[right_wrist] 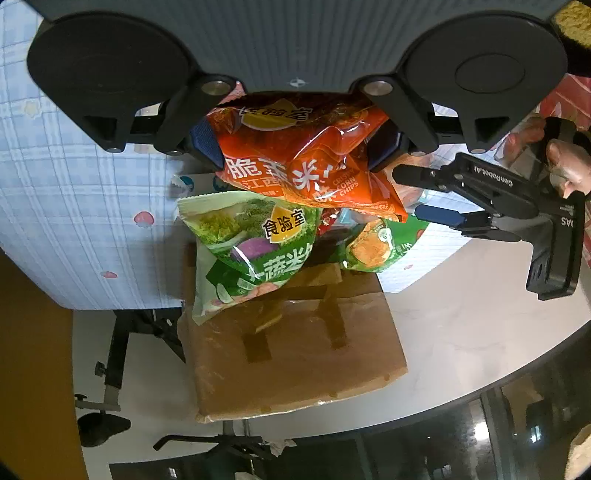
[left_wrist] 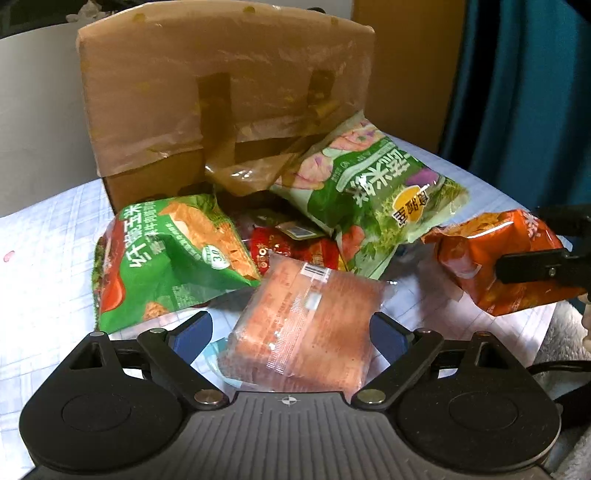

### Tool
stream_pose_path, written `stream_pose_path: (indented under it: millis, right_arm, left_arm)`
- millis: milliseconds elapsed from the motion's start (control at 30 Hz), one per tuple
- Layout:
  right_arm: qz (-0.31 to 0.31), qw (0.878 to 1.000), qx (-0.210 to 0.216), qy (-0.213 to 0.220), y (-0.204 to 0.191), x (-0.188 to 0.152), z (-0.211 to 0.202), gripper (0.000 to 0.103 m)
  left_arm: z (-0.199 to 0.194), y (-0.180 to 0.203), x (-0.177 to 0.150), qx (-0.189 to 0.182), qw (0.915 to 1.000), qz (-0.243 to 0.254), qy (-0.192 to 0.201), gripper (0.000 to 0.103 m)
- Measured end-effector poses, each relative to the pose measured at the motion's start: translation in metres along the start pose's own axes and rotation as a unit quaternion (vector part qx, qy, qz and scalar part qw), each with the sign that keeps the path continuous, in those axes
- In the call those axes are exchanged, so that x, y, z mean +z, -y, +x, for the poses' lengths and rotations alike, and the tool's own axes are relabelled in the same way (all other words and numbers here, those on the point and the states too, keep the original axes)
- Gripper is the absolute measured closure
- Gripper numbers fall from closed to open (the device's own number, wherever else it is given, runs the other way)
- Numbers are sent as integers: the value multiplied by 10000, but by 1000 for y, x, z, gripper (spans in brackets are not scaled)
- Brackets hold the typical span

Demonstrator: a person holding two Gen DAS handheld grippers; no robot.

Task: Organize snacks
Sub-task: 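Close the right tool on the orange corn-chip bag while the left tool approaches the pink sausage pack, then close the left tool on the pink sausage pack while the right tool holds the orange bag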

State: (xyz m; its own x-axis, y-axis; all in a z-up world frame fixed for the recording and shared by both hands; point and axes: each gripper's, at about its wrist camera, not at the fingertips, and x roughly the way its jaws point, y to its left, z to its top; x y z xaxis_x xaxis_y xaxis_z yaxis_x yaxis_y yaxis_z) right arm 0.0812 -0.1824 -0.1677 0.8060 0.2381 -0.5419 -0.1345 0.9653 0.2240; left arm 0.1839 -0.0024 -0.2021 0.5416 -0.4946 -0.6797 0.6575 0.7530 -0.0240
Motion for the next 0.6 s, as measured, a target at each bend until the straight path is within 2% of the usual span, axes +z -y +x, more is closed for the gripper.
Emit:
stream_pose_path:
  millis: [200, 467, 600]
  right_arm:
    - [-5, 10000, 13, -47, 0, 0, 3, 19]
    - [100, 9999, -71, -54, 4, -1, 4, 19]
    - [139, 9998, -87, -56, 4, -2, 4, 19]
  left_arm:
    - [8, 5, 1, 53, 9998, 167, -40, 9]
    - [15, 4, 1, 147, 9998, 123, -25, 7]
    - [16, 8, 1, 139, 9997, 178, -91, 11]
